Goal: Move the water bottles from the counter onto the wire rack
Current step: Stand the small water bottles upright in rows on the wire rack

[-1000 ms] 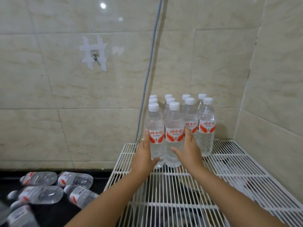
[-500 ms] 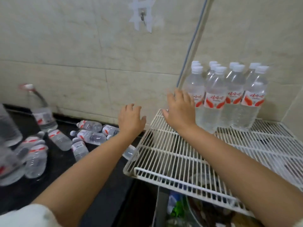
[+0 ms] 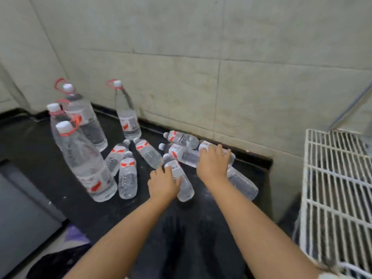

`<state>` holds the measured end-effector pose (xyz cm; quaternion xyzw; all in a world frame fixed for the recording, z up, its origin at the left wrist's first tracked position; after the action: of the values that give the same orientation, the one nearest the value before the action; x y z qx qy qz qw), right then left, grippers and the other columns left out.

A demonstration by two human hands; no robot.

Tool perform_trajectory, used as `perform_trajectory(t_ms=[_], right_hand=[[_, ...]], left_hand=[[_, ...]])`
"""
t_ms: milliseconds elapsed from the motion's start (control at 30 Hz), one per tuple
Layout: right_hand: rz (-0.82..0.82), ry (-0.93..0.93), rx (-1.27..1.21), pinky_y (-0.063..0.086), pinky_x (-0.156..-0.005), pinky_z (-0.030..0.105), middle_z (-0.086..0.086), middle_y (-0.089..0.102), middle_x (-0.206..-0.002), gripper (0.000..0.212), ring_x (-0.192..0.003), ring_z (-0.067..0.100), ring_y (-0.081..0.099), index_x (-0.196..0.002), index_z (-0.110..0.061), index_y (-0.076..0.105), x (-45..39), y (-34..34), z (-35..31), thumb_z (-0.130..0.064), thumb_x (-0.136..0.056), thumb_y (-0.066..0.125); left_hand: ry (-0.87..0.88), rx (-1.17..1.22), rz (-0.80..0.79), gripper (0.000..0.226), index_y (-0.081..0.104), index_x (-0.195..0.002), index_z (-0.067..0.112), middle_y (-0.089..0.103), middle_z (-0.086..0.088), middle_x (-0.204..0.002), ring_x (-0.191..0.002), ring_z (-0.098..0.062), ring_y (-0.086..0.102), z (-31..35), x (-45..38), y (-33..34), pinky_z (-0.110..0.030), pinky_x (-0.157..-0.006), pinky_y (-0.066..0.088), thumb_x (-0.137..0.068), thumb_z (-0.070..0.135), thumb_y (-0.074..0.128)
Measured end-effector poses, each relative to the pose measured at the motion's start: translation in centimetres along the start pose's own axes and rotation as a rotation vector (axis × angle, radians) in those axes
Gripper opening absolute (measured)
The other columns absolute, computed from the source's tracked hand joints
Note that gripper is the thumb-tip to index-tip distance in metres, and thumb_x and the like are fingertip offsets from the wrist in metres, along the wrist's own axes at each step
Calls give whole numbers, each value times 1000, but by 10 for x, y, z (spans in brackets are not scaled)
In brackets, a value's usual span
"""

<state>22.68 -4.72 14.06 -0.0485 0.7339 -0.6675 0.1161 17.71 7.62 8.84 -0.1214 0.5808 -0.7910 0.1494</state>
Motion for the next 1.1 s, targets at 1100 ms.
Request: perform_trajectory(t_ms=[1100], right_hand=[[-348, 432, -46, 42, -91, 38, 12, 37, -129, 77, -118, 27, 41, -138, -16, 24, 79, 140, 55, -45, -79, 64]], left_hand=[[552, -6, -447, 102, 0, -146, 9, -11, -2, -154, -138, -14, -20, -46, -1, 103, -31, -116, 8, -60, 57, 24]])
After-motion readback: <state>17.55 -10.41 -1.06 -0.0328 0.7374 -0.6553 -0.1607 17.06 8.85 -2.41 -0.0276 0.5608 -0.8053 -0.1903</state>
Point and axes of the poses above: each hand's wrist, its own x-axis away from the middle knuckle, its own y-axis out of the palm, z = x × y, the point moved 6 cm from there along -x, towards the middle knuckle
